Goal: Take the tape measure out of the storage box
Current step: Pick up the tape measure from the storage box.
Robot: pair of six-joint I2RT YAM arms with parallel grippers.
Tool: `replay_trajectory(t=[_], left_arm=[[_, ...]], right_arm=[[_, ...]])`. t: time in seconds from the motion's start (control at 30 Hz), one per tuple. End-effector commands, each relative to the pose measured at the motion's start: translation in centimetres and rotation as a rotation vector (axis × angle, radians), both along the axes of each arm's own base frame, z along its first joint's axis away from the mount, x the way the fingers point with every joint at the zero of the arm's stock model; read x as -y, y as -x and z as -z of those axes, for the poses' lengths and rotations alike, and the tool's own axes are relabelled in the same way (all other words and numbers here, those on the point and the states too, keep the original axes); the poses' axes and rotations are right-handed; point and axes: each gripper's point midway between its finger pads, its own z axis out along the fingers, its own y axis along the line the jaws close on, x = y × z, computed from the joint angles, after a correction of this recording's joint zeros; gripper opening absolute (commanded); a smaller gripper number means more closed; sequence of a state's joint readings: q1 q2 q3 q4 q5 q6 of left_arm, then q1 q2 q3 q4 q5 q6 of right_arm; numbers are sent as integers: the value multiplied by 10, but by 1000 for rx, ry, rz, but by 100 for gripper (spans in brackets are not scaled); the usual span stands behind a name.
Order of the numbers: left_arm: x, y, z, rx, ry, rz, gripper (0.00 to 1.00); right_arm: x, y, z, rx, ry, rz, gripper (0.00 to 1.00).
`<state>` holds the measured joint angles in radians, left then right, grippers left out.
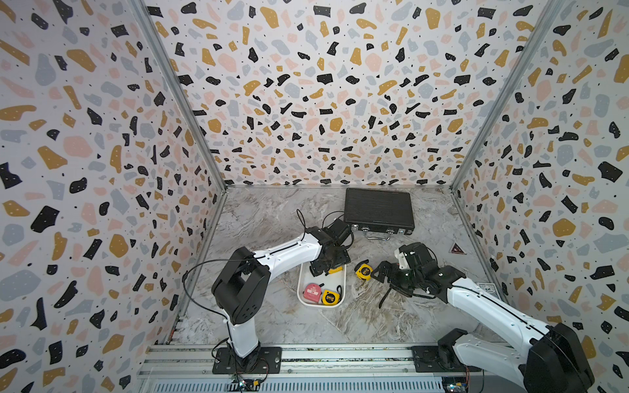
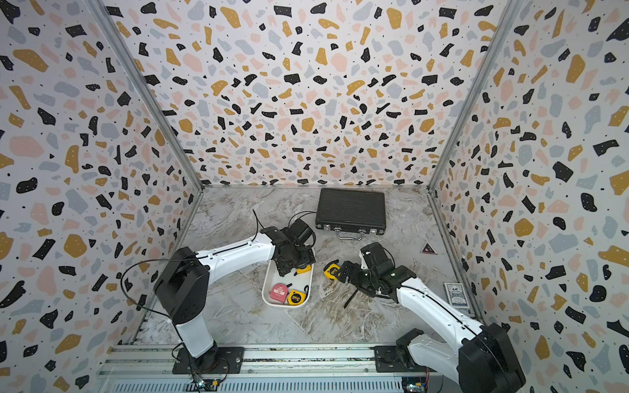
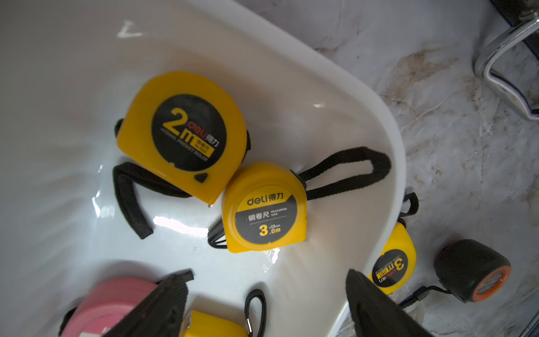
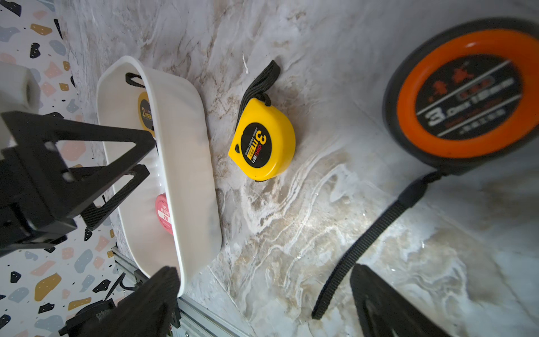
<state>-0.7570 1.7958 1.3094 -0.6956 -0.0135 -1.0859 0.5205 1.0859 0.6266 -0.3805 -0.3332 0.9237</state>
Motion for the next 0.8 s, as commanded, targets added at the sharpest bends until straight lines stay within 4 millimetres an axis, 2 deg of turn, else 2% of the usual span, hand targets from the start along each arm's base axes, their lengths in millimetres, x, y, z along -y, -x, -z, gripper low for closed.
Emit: replay_trajectory(t=[0.0,0.77], left_arm=[[-6,-6,-8,27,-13,-29,89],[0,-23,26,-35,-27,-48,85]], right_arm=[[1,0,-6,6,-4,-14,98],[-3,-18,-7,-2,1,-21,99]])
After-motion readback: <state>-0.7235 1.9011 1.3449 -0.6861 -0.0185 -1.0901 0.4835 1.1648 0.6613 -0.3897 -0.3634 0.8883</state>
